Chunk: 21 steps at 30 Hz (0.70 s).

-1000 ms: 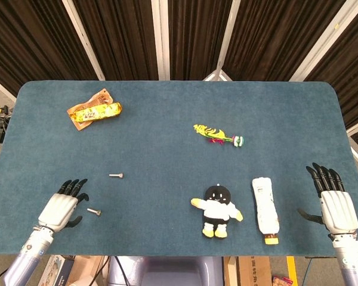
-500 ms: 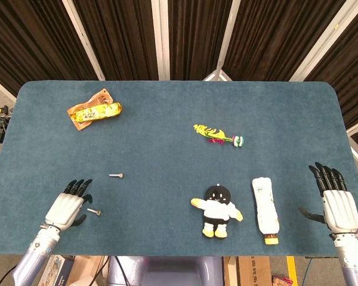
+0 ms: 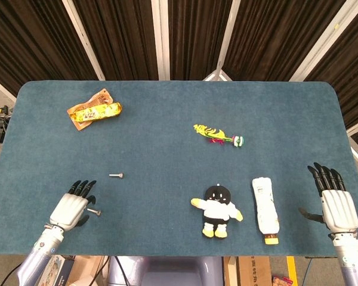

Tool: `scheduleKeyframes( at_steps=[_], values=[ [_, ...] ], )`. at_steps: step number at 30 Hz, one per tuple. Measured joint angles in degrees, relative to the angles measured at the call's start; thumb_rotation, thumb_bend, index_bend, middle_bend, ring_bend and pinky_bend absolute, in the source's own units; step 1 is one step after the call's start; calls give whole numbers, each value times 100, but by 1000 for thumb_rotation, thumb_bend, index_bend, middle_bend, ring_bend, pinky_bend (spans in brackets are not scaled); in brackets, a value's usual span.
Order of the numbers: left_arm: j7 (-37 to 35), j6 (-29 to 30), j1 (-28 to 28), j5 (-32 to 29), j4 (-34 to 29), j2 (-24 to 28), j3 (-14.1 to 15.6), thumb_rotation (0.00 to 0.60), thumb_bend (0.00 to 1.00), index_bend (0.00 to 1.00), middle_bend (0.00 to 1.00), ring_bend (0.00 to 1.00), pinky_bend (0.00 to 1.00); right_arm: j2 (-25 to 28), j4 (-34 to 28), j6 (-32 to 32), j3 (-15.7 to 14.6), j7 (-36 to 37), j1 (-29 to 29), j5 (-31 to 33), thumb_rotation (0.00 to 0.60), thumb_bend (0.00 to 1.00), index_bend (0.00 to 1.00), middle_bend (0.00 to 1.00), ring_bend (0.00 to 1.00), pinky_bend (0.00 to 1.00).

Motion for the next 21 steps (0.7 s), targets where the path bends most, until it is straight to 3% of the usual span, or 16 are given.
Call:
scheduleKeyframes(
  at_steps=[21],
  values=[
    [97,66,-20,-10,72,22,146,600,465,494,11,0,0,-43,-12,-53,21,-38,13,81,600,112,76,67,11,0]
  ],
)
